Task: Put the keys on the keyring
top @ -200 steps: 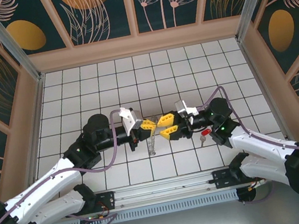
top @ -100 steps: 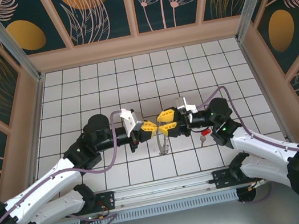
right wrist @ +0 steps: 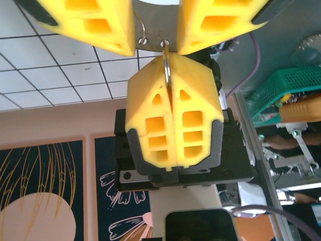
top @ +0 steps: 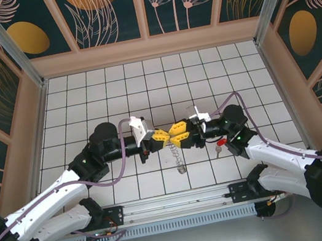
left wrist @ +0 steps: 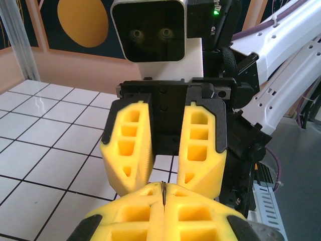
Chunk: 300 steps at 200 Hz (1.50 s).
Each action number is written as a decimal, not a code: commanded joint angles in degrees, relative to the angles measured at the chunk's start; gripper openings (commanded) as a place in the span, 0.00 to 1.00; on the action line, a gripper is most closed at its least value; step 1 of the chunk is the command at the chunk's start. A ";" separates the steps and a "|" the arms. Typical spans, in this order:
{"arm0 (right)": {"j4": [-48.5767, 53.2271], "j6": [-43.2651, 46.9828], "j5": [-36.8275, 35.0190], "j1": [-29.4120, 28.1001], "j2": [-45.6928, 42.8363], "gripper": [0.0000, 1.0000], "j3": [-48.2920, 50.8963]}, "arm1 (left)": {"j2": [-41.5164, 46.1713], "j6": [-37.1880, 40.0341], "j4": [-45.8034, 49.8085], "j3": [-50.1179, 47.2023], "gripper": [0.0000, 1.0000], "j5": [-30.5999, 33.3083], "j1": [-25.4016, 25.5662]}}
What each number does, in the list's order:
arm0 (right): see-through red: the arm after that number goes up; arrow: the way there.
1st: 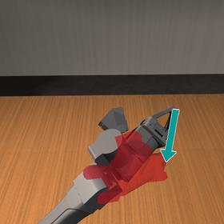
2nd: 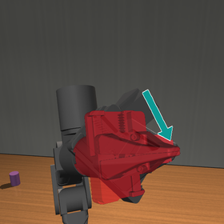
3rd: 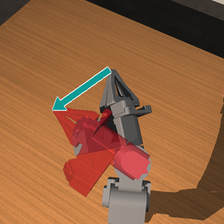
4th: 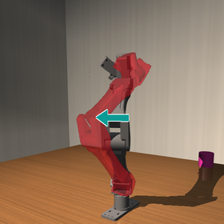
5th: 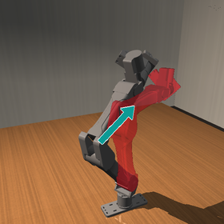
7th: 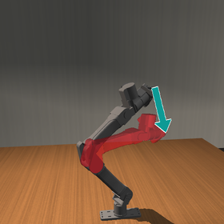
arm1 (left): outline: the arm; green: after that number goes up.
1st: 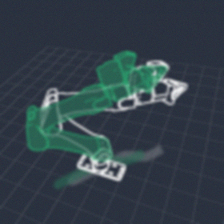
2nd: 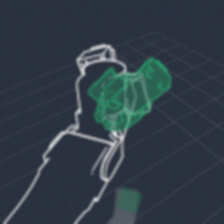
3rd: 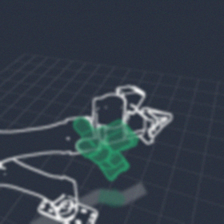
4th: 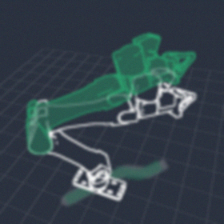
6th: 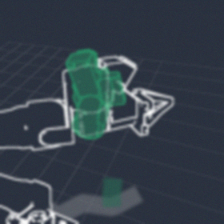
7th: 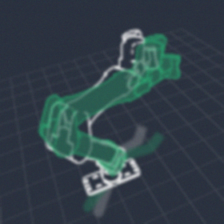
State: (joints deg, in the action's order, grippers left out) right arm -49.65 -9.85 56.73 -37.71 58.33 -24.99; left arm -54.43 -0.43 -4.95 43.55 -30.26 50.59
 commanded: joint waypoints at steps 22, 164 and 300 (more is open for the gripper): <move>-3.60 -1.59 2.66 -0.20 0.76 0.12 -0.76 | -0.31 0.68 -3.07 2.22 0.00 -1.73 0.17; -4.34 -3.25 1.95 -0.43 2.91 0.00 -2.46 | -1.71 1.41 -0.56 2.79 0.00 -2.14 0.21; -21.19 -9.92 4.18 -0.43 1.74 0.00 1.97 | 3.22 -4.57 -8.64 -3.20 0.38 -2.64 0.19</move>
State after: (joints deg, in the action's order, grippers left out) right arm -62.11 -16.93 60.18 -37.87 60.47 -23.46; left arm -51.68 -3.77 -10.31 41.01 -31.29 50.59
